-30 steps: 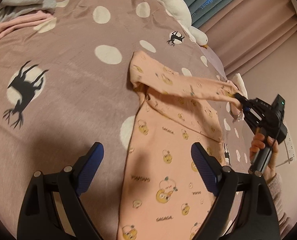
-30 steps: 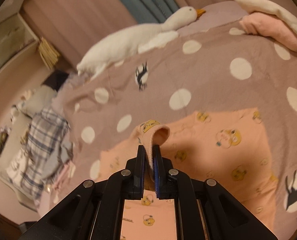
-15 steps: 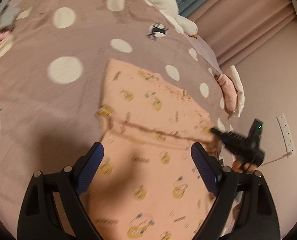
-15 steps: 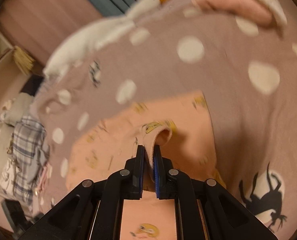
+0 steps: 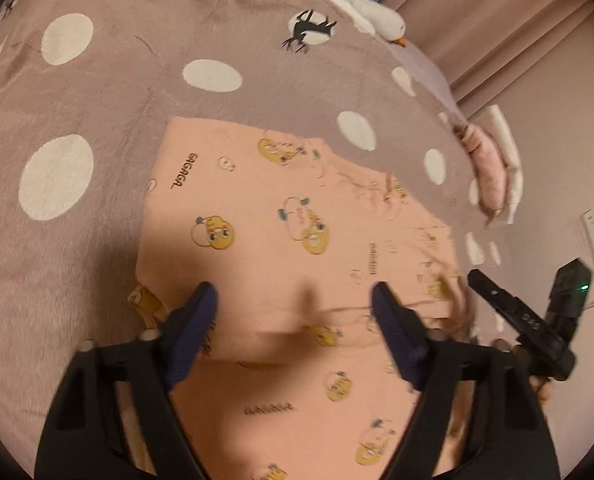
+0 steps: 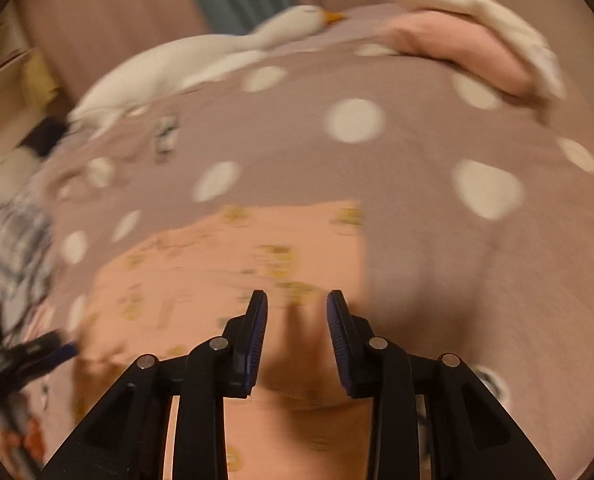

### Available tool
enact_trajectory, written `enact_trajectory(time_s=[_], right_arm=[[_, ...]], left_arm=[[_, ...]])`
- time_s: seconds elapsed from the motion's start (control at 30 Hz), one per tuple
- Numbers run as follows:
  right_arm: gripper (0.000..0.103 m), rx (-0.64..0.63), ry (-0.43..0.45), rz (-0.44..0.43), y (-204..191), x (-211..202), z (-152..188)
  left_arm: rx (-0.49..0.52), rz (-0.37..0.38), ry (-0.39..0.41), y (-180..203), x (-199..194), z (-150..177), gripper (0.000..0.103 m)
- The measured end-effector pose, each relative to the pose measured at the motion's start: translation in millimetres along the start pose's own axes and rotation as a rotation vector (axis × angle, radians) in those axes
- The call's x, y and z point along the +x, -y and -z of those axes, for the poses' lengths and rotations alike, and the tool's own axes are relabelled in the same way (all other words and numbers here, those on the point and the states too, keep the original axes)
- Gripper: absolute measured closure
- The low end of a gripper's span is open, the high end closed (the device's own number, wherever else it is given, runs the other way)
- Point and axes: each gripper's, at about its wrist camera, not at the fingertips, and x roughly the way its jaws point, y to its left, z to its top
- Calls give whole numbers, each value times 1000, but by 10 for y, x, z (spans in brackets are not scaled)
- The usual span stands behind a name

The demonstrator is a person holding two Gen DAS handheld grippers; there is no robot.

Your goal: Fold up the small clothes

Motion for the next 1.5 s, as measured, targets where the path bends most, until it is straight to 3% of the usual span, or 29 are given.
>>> enact_trajectory(time_s=[0.17, 0.23, 0.3, 0.47, 0.57, 0.7, 0.83, 0.93, 0.97, 1.0, 1.23, 1.5], right_arm=[[75, -37, -98, 40, -28, 351, 106], [79, -43, -104, 61, 11, 388, 162], [86, -58, -90, 81, 31, 362, 177], [86, -62, -80, 103, 14, 210, 148], [86, -114, -55, 73, -90, 122, 172], [86, -137, -145, 119, -43, 288, 258], [86, -88, -131, 114, 2, 185, 282], [70, -82, -121, 108, -26, 34, 334], [58, -88, -114, 97, -44, -38, 378], [53, -97, -110, 85, -65, -89, 417], [53, -214, -116, 41, -283, -367, 856], [53, -338, -127, 37, -481, -498, 1313]], left_arm=[[23, -88, -23, -126, 152, 41, 55], [42, -95, -20, -142, 145, 46, 56], [53, -100, -20, -144, 145, 52, 56], [65, -116, -11, -131, 123, 102, 56], [76, -129, -5, -108, 96, 144, 55], [90, -144, -6, -88, 54, 212, 54], [124, -179, -18, -52, -31, 345, 47], [136, -197, -24, -17, -120, 479, 27], [146, -209, -20, 2, -159, 547, 26], [159, -217, -19, 27, -199, 620, 26], [262, -277, 3, 234, -372, 1145, 28], [294, -285, 13, 337, -447, 1655, 33]])
